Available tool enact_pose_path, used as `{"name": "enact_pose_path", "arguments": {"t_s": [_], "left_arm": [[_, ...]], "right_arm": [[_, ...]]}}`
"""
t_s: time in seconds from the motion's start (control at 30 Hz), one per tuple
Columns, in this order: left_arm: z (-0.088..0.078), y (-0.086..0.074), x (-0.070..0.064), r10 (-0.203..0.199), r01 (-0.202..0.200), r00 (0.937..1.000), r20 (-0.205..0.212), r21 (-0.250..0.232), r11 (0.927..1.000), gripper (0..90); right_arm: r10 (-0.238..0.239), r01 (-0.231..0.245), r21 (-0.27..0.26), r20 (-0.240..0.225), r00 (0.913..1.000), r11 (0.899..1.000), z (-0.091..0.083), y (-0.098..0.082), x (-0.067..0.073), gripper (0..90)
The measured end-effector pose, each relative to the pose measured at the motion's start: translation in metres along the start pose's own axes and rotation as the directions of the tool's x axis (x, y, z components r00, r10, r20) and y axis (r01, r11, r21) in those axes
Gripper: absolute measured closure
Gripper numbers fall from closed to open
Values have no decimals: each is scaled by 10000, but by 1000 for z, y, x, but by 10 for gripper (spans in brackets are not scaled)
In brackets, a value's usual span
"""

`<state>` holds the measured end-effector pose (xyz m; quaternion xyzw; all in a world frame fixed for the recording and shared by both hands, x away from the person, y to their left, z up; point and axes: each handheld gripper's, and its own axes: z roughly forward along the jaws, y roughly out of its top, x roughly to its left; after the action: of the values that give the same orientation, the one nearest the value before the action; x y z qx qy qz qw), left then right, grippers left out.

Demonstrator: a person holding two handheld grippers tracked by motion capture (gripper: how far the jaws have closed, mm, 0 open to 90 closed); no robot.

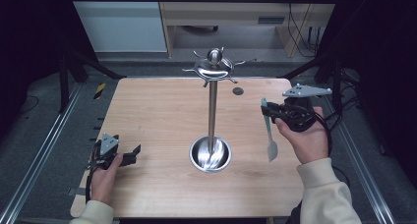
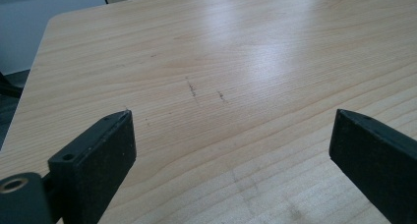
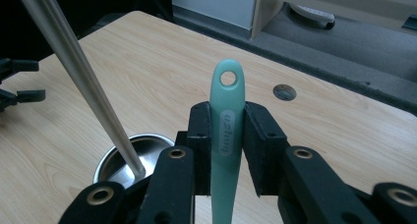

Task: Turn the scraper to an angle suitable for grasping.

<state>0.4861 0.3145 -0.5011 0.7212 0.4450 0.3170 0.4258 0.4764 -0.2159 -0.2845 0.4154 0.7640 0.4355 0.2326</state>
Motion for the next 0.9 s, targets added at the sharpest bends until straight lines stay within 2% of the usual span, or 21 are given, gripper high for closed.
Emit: {"name": "enact_pose_path", "arguments": {"t_s": [0.43,0.9], "left_arm": [[0,0,0,14,-14,10000,29,-8,10000,34],[0,0,0,8,-8,10000,30,-5,10000,34]], "right_arm": [[56,-63,-598,-124,9999,9982,0,-1,5,744],[-197,127,-1475,-463,9987,9890,-18,12,18,744]]}}
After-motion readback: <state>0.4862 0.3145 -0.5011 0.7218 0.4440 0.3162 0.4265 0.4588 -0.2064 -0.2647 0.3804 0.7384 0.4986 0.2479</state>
